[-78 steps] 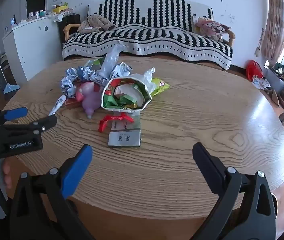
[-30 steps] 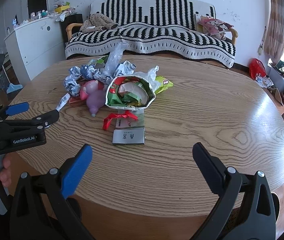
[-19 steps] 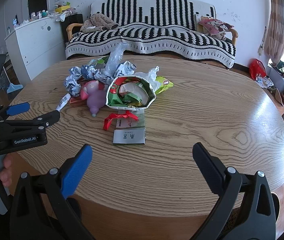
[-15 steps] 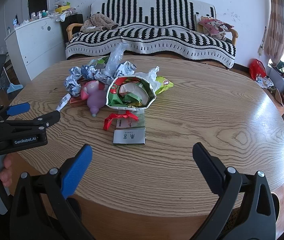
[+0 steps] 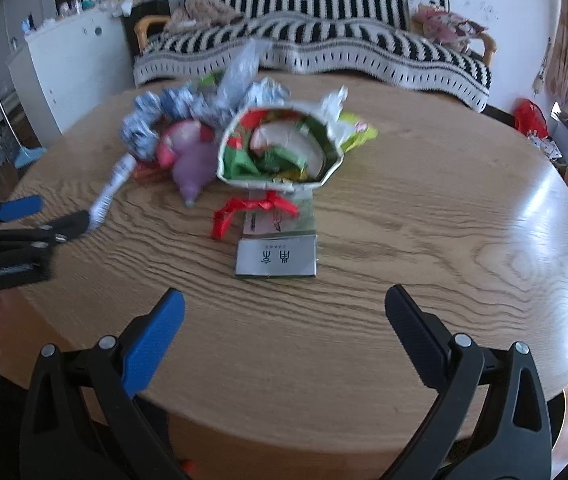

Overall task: Collect trash
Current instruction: 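Grasp the white box with the right tool while the left tool grasps the barcode wrapper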

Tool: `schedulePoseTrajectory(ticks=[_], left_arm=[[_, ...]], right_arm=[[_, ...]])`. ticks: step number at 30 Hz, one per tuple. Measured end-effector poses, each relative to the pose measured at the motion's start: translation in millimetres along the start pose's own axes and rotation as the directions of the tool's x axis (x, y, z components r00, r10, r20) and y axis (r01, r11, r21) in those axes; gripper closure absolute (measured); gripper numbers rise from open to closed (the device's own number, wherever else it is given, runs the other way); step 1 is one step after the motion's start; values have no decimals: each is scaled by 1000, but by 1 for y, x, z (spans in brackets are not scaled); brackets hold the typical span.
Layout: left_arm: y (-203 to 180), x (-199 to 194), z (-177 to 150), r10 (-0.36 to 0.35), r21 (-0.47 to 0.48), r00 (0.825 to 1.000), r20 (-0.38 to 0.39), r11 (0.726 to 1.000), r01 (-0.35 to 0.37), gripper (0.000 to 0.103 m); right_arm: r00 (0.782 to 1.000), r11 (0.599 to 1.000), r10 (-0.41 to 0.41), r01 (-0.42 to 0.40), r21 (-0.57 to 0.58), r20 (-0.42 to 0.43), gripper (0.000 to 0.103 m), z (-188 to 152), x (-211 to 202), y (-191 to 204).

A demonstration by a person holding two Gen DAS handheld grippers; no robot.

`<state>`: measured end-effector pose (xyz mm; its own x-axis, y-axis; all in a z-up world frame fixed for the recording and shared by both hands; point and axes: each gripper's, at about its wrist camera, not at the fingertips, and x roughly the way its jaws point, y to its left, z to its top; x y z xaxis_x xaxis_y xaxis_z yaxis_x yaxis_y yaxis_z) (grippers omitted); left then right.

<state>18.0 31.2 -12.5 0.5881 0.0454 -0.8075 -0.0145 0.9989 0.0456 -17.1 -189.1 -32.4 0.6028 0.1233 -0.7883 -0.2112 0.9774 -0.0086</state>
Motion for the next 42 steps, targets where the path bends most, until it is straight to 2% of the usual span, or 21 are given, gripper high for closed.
schedulePoseTrajectory(ticks=[6, 9, 10, 11, 12, 13, 15, 16, 17, 18, 20, 24, 26, 28, 29, 31, 32, 34, 36, 38, 42], left_arm=[[19, 48, 4, 2, -48, 995, -99, 999, -7, 6], [15, 59, 7, 6, -30, 996, -88, 1000, -8, 6], [12, 61, 9, 10, -16, 997, -82, 1000, -11, 7], [10, 61, 10, 14, -4, 997, -78, 1000, -14, 9], [8, 61, 11, 13, 0, 997, -77, 1000, -13, 17], [6, 59, 12, 1, 0, 997, -81, 1000, -1, 23], [2, 54, 13, -25, 3, 996, -90, 1000, 25, 61], [-2, 52, 13, -23, 13, 995, -97, 1000, 24, 69], [-5, 51, 15, -37, 13, 994, -106, 999, 38, 81], [-4, 50, 15, -55, 0, 992, -113, 998, 55, 90], [-6, 43, 18, -89, -25, 990, -113, 996, 87, 95], [-16, 21, 24, -80, -1, 996, -36, 997, 80, 96], [-20, 10, 28, -90, -4, 996, 1, 996, 90, 97], [-26, 3, 31, -101, -4, 995, 25, 995, 101, 97], [-31, 1, 32, -107, -1, 994, 33, 994, 107, 97], [-40, -5, 29, -121, 9, 992, 38, 993, 121, 97], [-47, -6, 28, -128, 17, 991, 39, 992, 128, 97], [-63, -11, 24, -130, 39, 991, 45, 991, 128, 97], [-75, -14, 24, -139, 56, 989, 51, 989, 136, 97], [-84, -17, 23, -158, 67, 986, 53, 986, 155, 97], [-104, -25, 24, -188, 94, 980, 63, 979, 182, 97]], right_arm=[[998, 999, -25, 23, -26, -52, 7, 13, 47, 3], [999, 1000, -6, 6, -3, -51, 18, 17, 58, -1], [999, 1000, -8, 7, -11, -44, 24, 18, 61, 0], [999, 1000, 1, -2, -18, -41, 38, 18, 61, 1], [999, 1000, 9, -10, -29, -34, 49, 18, 59, 2], [999, 999, 4, -6, -35, -38, 49, 20, 56, 2], [998, 998, 15, -18, -52, -56, 49, 18, 52, 1], [998, 998, 19, -23, -57, -63, 49, 17, 49, 0], [997, 998, 28, -32, -60, -69, 49, 16, 44, -2], [997, 997, 44, -47, -53, -68, 49, 15, 37, -5], [996, 996, 71, -74, -47, -55, 49, 14, 20, -11], [998, 998, 67, -67, -9, 19, 49, 16, -15, -38], [998, 997, 65, -65, 30, 15, 49, 18, -18, -53], [989, 981, 141, -132, 141, -53, 49, 15, -9, -78], [990, 976, 136, -126, 177, -46, 49, 14, -12, -88], [974, 938, 225, -206, 278, -38, 49, 12, -11, -111], [969, 926, 238, -204, 317, -71, 49, 10, -3, -120], [986, 949, 143, -112, 294, -84, 49, 5, -3, -123], [996, 973, 71, -58, 223, -52, 49, 6, -15, -117], [995, 971, 95, -88, 222, -18, 49, 8, -26, -119], [998, 971, 66, -68, 231, 15, 49, 3, -44, -134]])
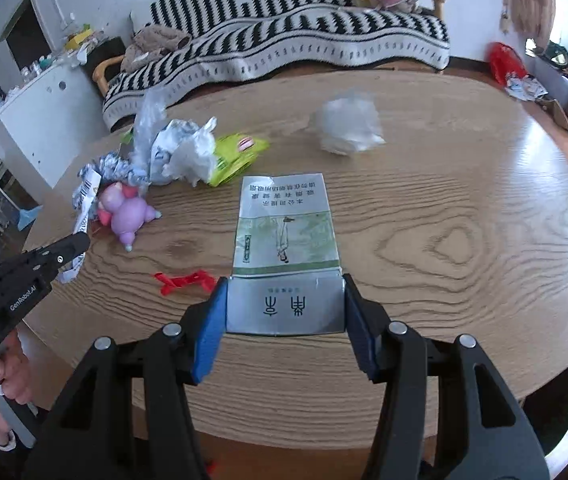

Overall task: Collect trash
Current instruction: 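Grasp the white box with the right tool while the left tool grasps the barcode wrapper, then carry both items to the black bin and open both tools to drop them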

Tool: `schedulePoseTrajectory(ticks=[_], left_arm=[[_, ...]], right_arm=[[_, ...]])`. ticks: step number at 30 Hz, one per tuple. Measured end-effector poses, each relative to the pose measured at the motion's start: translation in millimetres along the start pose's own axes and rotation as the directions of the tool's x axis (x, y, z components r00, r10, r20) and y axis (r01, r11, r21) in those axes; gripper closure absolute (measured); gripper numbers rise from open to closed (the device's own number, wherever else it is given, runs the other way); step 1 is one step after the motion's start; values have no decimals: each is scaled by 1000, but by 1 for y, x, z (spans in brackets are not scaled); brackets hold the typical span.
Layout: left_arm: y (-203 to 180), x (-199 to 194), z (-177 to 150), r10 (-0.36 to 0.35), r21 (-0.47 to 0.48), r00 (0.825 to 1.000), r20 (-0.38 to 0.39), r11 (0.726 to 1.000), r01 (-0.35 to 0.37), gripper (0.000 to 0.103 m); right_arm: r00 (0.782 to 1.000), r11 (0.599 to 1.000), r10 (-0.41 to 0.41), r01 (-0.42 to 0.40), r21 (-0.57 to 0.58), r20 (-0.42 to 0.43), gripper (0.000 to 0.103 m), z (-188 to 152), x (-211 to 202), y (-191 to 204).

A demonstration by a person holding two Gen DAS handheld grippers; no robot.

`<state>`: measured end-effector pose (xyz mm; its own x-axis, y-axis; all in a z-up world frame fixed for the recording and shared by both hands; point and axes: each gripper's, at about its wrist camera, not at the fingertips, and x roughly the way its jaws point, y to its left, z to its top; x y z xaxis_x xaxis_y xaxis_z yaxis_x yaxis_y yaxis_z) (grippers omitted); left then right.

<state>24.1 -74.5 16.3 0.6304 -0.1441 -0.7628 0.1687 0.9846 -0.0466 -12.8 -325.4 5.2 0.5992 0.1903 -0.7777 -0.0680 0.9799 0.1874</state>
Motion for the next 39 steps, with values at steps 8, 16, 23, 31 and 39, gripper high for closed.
schedulePoseTrajectory(ticks=[8, 16, 23, 31, 39], left_arm=[[-93, -10, 9, -124, 123, 992, 34, 985, 119, 97], [-305, -12, -26, -378, 385, 926, -17, 852, 355, 97], [-467, 19, -101, -499, 468, 837, -224, 698, 542, 97], [-534, 81, -138, -471, 420, 799, -373, 682, 598, 96], [-547, 89, -144, -471, 419, 785, -403, 667, 616, 91]], right_arm=[[981, 983, -146, 129, 132, 127, 49, -21, -77, -104], [905, 855, -412, 344, 389, 106, 49, -107, -158, -263], [889, 724, -457, 391, 568, -28, 49, -187, -185, -370], [913, 663, -376, 386, 641, -161, 49, -234, -167, -416], [908, 645, -382, 396, 653, -174, 40, -228, -168, -423]])
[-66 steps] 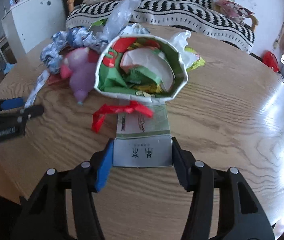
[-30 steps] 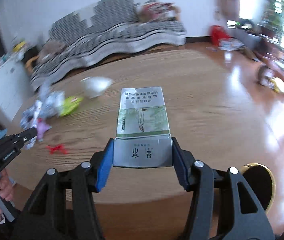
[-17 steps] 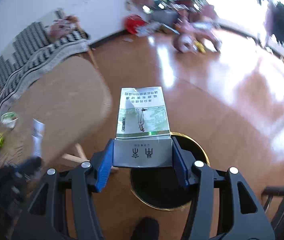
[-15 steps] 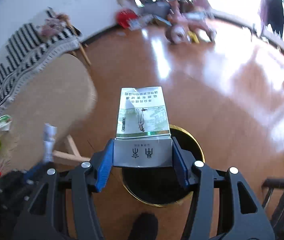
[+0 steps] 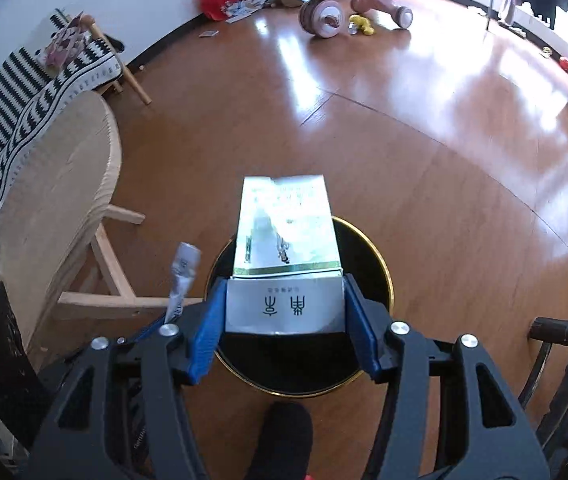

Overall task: Collect trash
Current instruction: 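Carry both items to the black bin and open both tools to drop them, then grasp the red ribbon with the right tool while the left tool grasps crumpled foil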

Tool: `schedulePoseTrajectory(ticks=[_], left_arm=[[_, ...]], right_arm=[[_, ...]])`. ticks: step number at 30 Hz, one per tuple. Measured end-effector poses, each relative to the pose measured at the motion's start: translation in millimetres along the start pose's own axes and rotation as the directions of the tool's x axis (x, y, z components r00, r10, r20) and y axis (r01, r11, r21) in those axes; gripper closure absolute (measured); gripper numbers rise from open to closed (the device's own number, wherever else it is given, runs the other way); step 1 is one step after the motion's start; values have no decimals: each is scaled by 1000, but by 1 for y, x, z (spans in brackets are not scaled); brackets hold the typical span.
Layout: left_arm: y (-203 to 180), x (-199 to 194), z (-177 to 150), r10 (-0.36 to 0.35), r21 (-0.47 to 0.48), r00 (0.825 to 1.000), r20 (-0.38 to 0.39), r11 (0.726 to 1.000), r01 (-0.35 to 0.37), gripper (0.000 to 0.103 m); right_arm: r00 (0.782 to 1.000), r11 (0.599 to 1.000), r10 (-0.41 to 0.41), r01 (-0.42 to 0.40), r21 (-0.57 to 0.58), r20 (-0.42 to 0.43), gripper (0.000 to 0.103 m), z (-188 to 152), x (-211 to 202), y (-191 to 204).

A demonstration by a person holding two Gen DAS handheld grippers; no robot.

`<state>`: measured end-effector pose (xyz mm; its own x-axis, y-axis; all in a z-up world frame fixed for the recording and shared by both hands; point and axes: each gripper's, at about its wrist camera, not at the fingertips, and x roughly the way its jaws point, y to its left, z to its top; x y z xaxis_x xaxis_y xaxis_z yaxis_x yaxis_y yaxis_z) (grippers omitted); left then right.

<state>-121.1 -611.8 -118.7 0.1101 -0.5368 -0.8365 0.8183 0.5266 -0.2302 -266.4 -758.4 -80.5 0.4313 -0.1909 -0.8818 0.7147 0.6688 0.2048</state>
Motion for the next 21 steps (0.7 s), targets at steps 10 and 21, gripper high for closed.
schedulePoseTrajectory(ticks=[10, 21], left_arm=[[27, -50, -3, 34, -12, 996, 84, 999, -33, 24], [224, -263, -90, 376, -247, 901, 218, 914, -321, 12]], right_arm=[[996, 998, 34, -30, -54, 86, 28, 10, -20, 60], [940, 888, 307, -226, -402, 150, 22, -30, -64, 284]])
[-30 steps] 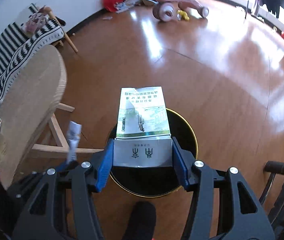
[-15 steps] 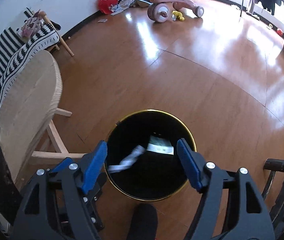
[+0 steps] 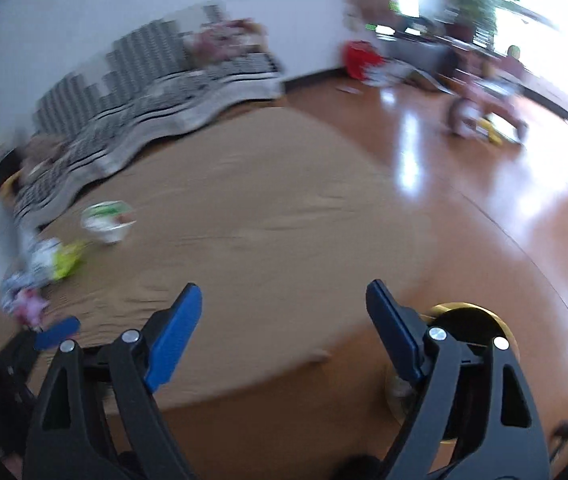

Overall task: Collect trash
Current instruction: 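Grasp the red ribbon with the right tool while the left tool grasps crumpled foil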

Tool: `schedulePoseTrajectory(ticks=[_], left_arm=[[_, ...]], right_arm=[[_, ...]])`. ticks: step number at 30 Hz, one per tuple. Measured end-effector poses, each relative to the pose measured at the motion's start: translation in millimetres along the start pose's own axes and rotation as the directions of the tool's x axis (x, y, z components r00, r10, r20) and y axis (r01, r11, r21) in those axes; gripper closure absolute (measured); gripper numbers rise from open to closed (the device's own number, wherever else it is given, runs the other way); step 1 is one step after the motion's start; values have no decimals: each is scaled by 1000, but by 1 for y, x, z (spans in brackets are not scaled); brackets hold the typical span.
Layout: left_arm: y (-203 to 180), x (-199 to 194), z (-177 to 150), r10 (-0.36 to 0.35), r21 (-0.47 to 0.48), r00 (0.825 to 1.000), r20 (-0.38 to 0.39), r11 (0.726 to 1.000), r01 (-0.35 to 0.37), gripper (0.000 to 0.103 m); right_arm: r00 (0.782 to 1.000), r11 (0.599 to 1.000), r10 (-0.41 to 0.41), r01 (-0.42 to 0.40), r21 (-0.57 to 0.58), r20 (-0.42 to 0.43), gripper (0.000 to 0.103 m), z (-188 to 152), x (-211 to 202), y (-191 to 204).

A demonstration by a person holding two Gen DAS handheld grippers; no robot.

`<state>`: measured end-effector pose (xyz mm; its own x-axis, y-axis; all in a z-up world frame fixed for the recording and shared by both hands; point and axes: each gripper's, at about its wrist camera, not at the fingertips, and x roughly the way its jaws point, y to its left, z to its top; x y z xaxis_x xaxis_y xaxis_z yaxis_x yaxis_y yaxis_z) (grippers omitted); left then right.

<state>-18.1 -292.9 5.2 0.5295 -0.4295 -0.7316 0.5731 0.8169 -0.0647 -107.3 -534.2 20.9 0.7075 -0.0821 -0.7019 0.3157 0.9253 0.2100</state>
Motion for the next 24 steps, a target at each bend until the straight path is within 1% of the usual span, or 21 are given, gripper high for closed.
schedulePoseTrajectory(ticks=[3, 4, 6, 7, 9, 12, 14, 15, 17, 18, 21, 22, 24], left_arm=[[77, -33, -12, 101, -97, 995, 13, 990, -100, 12], [106, -45, -19, 147, -137, 989, 7, 980, -145, 12], [149, -62, -27, 208, -194, 978, 2, 960, -203, 12], [174, -74, -32, 244, -233, 970, 1, 943, -238, 12], [209, -91, -39, 280, -287, 960, 6, 920, -267, 12], [252, -108, -51, 322, -346, 947, 18, 890, -296, 12], [277, -109, -52, 336, -382, 942, 9, 871, -308, 12], [287, -108, -54, 334, -394, 942, 4, 867, -306, 12], [302, -105, -56, 342, -411, 940, 0, 857, -312, 12], [308, -105, -60, 345, -414, 939, 0, 854, -314, 12], [321, -90, -54, 349, -416, 937, -9, 851, -321, 12], [326, -91, -58, 352, -417, 936, -10, 849, -324, 12], [333, -82, -56, 359, -427, 933, -15, 842, -331, 12]], right_arm=[[992, 985, 118, -122, -122, -33, 22, -2, 19, 84], [989, 977, 141, -146, -155, -43, 22, -4, 24, 105], [981, 953, 184, -194, -231, -67, 22, -14, 36, 155], [977, 944, 197, -210, -255, -77, 22, -18, 41, 172], [968, 916, 229, -251, -314, -107, 22, -28, 52, 213], [952, 870, 266, -305, -387, -152, 22, -42, 66, 263], [947, 847, 273, -321, -424, -171, 22, -49, 73, 282], [945, 833, 274, -326, -447, -180, 22, -54, 78, 295], [943, 817, 269, -331, -472, -195, 22, -60, 86, 306], [943, 810, 262, -330, -484, -204, 22, -62, 92, 313], [942, 795, 249, -332, -508, -225, 22, -72, 104, 326], [941, 791, 246, -333, -513, -232, 22, -73, 108, 327], [941, 783, 234, -331, -526, -243, 22, -78, 115, 332]])
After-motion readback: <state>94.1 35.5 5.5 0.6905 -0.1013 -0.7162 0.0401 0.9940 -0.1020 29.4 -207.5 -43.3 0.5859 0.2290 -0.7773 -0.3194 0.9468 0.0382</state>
